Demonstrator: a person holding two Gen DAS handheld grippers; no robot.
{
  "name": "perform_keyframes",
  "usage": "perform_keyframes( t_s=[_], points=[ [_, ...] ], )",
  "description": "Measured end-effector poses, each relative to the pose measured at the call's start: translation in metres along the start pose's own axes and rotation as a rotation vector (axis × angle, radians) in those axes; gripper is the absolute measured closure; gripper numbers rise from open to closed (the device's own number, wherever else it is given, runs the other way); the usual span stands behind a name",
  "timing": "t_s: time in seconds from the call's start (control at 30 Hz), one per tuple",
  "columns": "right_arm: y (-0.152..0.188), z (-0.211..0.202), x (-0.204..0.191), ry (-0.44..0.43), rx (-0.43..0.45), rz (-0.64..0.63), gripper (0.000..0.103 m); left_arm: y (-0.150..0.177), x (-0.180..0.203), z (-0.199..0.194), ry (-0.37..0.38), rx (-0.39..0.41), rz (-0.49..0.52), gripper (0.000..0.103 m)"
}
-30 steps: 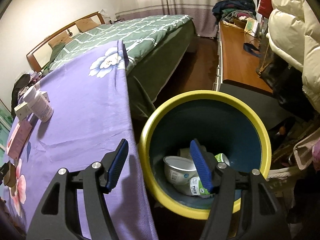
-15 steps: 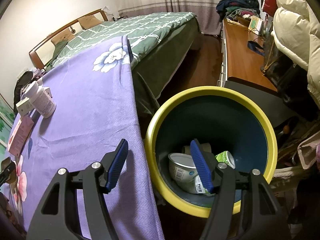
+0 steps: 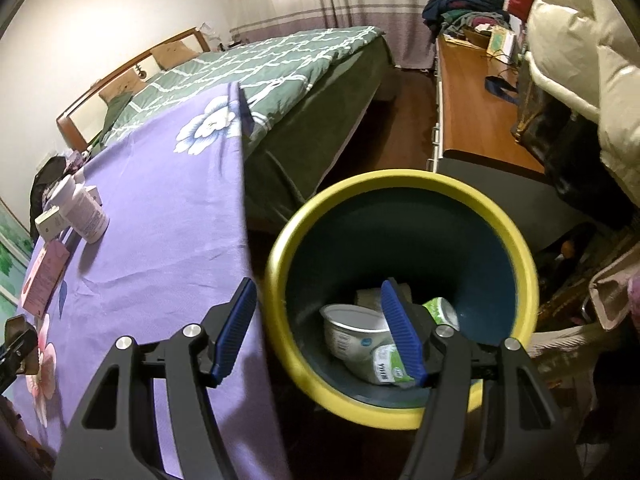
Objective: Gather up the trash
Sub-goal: 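Carry the brown tray with the left tool into the bin and release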
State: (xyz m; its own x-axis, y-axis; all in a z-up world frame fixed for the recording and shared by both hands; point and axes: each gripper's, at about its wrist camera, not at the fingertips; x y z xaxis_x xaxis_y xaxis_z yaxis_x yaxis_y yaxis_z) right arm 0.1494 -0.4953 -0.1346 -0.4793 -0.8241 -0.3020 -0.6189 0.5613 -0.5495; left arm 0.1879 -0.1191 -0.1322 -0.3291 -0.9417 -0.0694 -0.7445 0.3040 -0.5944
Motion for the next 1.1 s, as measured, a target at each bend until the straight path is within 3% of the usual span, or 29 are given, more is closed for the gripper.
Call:
perform_keyframes(
  t_s=[0.4, 0.73, 1.0, 1.07, 1.1],
  points=[
    [-0.006, -0.050, 0.068, 0.072, 0.099, 0.060, 0.038, -0.070, 0.154, 0.017, 0.186, 0.062, 0.276, 0.031],
    [-0.009, -0.070, 0.116, 0.099, 0.134, 0.129, 0.037, -0.104, 0.266, 0.052, 0.271, 0.026, 0.413, 0.030],
    [-0.012, -0.070, 0.136, 0.118, 0.133, 0.173, 0.036, -0.112, 0.317, 0.091, 0.317, -0.041, 0.475, 0.028],
    [-0.011, -0.068, 0.135, 0.119, 0.130, 0.171, 0.036, -0.113, 0.319, 0.096, 0.316, -0.053, 0.467, 0.013],
    [-0.010, -0.067, 0.133, 0.119, 0.127, 0.169, 0.036, -0.112, 0.318, 0.095, 0.315, -0.048, 0.460, 0.013]
  ],
)
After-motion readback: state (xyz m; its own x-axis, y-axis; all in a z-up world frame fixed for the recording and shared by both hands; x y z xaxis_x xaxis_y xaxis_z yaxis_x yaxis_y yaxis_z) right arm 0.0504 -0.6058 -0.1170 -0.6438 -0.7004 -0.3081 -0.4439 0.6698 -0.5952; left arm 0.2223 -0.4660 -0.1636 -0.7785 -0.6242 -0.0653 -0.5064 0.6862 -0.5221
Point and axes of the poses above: each gripper's, at about its wrist camera, not at the fingertips, and z roughly the way its jaws point, x to its right, y to its underside, and after that the axes turned 13 degrees about z, right-handed
